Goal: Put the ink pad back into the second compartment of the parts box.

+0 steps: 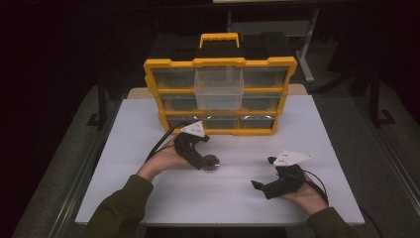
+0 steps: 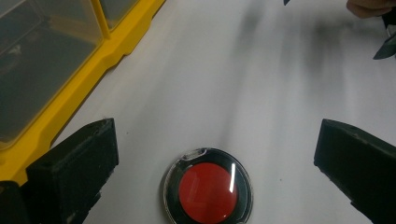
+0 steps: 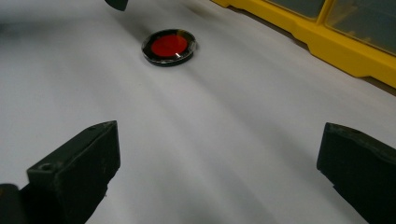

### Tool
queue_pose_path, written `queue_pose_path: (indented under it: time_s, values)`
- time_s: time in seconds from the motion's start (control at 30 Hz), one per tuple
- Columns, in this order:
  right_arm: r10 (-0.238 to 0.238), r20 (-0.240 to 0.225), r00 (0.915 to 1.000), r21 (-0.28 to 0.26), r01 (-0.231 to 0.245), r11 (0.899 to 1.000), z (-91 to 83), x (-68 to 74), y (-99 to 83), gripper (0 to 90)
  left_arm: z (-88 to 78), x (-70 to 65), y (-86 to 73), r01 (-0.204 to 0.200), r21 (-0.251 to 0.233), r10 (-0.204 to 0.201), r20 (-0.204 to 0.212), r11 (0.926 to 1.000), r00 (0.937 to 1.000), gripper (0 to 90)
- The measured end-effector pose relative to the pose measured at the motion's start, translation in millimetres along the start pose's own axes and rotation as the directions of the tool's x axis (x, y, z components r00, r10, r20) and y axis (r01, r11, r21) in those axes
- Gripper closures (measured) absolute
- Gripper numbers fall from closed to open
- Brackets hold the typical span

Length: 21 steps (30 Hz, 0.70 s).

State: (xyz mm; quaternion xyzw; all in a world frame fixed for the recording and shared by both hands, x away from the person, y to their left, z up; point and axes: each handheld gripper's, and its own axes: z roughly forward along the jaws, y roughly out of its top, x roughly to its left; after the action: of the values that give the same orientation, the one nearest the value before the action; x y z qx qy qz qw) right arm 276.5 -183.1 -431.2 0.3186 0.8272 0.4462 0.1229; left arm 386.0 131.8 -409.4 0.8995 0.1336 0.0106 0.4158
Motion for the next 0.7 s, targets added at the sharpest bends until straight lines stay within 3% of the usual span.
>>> queue_pose_path:
  time_s: [0.3, 0.7]
  values:
    - [-0.002, 0.000, 1.0000, 0.003, 0.002, 1.000, 0.0, 0.6, -0.2, 0.0, 13.0, -1.3, -2.7, -0.010, 0.071, 0.010, 0.005, 0.9974, 0.9999, 0.0]
    - [-0.001, -0.001, 1.0000, 0.003, 0.001, 1.000, -0.2, 0.5, -0.3, 0.0, 27.3, -3.2, -8.3, -0.031, 0.166, 0.034, -0.012, 0.9857, 0.9994, 0.0]
